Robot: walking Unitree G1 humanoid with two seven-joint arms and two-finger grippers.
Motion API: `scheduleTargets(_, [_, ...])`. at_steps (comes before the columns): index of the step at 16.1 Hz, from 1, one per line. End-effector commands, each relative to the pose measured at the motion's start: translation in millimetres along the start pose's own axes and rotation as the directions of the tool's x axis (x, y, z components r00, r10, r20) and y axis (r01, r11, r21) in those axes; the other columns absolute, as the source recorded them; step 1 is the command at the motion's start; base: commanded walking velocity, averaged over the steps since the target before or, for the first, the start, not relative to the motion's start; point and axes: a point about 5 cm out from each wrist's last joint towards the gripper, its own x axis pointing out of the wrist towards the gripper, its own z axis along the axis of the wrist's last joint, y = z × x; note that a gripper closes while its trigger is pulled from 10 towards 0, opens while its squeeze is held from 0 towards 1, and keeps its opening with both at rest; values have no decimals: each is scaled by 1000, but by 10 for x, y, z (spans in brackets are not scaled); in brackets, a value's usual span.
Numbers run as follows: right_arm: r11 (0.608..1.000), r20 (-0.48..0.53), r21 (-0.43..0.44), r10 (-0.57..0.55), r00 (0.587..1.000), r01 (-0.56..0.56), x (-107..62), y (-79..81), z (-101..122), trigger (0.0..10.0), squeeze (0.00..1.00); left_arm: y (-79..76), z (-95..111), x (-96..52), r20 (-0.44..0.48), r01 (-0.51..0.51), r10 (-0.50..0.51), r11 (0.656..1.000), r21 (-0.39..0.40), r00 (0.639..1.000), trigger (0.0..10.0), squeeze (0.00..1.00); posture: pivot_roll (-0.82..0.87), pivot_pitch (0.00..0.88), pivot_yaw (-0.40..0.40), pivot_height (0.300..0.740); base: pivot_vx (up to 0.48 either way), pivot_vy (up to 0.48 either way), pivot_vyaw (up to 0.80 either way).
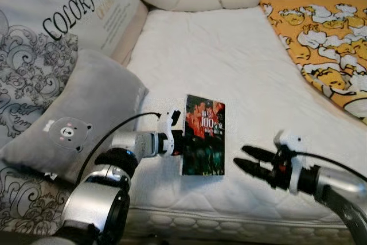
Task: Clean up the room
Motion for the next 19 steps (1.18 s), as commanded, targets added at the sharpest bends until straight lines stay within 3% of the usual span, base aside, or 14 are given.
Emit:
scheduleTargets(1, [1000, -14, 0, 21, 1000, -21, -32, 68, 18, 10000, 0, 34, 67, -19, 6, -48, 47, 996, 72, 999, 10000, 0, -193, 14, 95, 740, 0, 0, 0])
scheduleTargets(3, [1000, -35, 16, 26, 999, -25, -70, 161, -19, 10000, 0, 136, 48, -35, 9, -168, 169, 975, 147, 986, 10000, 0, -209, 44, 103, 740, 0, 0, 0])
scheduleTargets(5, [999, -56, 28, 26, 998, -24, -79, 199, -53, 10000, 0, 179, 68, -56, 17, -217, 219, 951, 221, 976, 10000, 0, -209, 50, 102, 740, 0, 0, 0])
scheduleTargets(10, [1000, -82, 6, -25, 996, 26, -50, 164, -53, 10000, 0, 237, 102, -90, 28, -287, 292, 911, 295, 956, 10000, 0, -208, 53, 98, 740, 0, 0, 0])
scheduleTargets(11, [1000, -79, 7, -29, 996, 30, -44, 157, -41, 10000, 0, 251, 112, -102, 37, -304, 308, 903, 303, 951, 10000, 298, -208, 54, 96, 740, 0, 0, 0])
scheduleTargets(12, [1000, -79, 5, -29, 996, 30, -40, 157, -37, 10000, 0, 271, 122, -120, 49, -322, 322, 900, 293, 945, 10000, 1000, -208, 53, 94, 740, 0, 0, 0])
scheduleTargets(15, [1000, -83, 5, -29, 996, 29, -38, 159, -43, 10000, 0, 327, 128, -172, 62, -359, 357, 884, 300, 932, 10000, 1000, -205, 52, 91, 740, 0, 0, 0])
scheduleTargets(19, [1000, -87, 4, -25, 996, 25, -16, 157, -39, 10000, 0, 451, 129, -291, 65, -429, 440, 815, 389, 895, 10000, 1000, -210, 54, 88, 740, 0, 0, 0])
